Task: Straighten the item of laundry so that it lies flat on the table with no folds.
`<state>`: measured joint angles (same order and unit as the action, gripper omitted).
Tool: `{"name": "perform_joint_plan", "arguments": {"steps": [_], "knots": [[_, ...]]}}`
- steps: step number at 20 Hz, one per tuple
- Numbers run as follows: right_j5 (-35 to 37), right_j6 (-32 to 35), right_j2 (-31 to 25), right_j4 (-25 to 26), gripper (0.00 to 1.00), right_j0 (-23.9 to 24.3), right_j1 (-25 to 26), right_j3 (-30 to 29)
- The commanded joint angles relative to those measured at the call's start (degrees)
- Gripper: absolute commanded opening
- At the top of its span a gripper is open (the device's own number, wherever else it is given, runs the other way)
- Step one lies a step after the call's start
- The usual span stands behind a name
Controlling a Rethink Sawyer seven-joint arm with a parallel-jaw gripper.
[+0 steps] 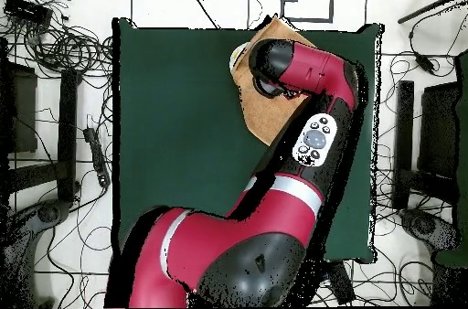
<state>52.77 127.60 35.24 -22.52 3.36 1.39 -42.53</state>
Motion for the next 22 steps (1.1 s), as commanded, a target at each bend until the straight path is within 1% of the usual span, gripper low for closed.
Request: {"name": "perform_joint_plan", "arguments": {"steps": [1,7,11,19,22], "knots": [[1.79,4.89,-5.82,1.13,1.00,0.27,4.17,2.21],[4.66,5.27,-6.10,0.15,1.00,1.00,6.10,4.98],[7.46,4.37,-6.89,-0.72,1.00,2.15,7.46,7.02],[9.58,2.96,-7.87,-1.02,1.00,3.33,8.37,8.43],[8.42,2.42,-8.89,-0.89,1.00,3.31,7.52,6.75]]}}
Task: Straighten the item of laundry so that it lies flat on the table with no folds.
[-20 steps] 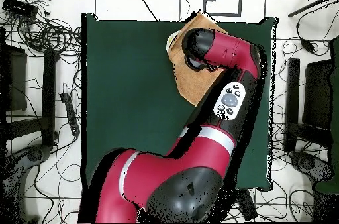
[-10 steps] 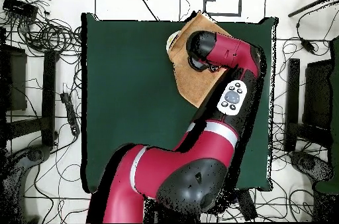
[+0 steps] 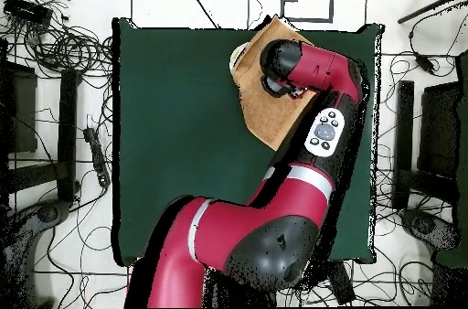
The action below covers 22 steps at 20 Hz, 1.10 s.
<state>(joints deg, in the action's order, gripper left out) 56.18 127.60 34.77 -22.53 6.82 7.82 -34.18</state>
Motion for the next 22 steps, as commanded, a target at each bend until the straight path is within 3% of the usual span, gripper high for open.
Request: {"name": "perform_joint_plan", "arguments": {"steps": [1,13,22], "knots": [[3.98,1.89,-9.34,-1.02,1.00,-0.04,0.54,-2.57],[-6.68,1.34,-16.76,-0.80,1.00,1.29,1.31,-7.67],[-9.58,2.59,-18.28,1.09,1.00,1.85,2.51,-6.93]]}}
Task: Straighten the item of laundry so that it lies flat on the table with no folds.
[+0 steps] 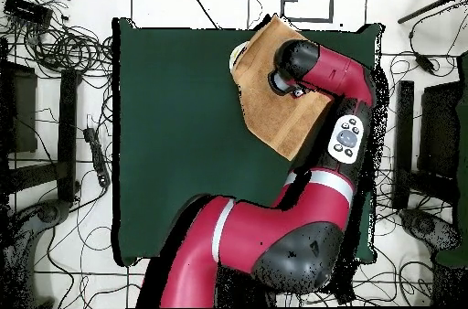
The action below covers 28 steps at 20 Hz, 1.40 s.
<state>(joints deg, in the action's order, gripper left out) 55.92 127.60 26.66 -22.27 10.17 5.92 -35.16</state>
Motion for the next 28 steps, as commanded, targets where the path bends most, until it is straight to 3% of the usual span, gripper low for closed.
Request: {"name": "perform_joint_plan", "arguments": {"steps": [1,5,13,19,23,28], "knots": [[-9.20,2.68,-10.01,1.00,1.00,-1.51,4.61,-5.63],[-7.47,3.35,-8.39,1.74,1.00,-1.59,5.69,-3.74],[-7.70,4.24,-6.17,3.73,1.00,-1.82,4.66,-6.09],[-7.23,2.91,-3.24,7.92,1.00,-1.56,1.51,-8.47],[-5.30,3.62,-1.29,10.13,1.00,-1.93,-3.65,-13.60],[-9.95,1.47,-4.07,11.68,1.00,1.12,-8.15,-21.46]]}}
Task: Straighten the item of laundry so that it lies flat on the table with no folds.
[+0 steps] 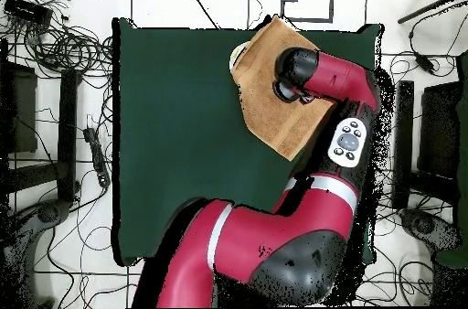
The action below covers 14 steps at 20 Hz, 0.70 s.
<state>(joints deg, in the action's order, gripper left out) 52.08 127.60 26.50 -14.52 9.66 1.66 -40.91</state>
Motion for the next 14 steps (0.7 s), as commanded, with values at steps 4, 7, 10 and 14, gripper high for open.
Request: {"name": "perform_joint_plan", "arguments": {"steps": [4,7,10,14], "knots": [[-5.32,-1.57,-5.35,5.23,1.00,4.63,-3.83,-15.86],[-5.78,-2.40,-6.17,6.24,1.00,5.99,-4.01,-16.35],[-6.31,-1.50,-6.79,7.03,1.00,6.19,-3.48,-15.51],[-6.98,-1.17,-8.84,7.07,1.00,6.14,-4.83,-16.62]]}}
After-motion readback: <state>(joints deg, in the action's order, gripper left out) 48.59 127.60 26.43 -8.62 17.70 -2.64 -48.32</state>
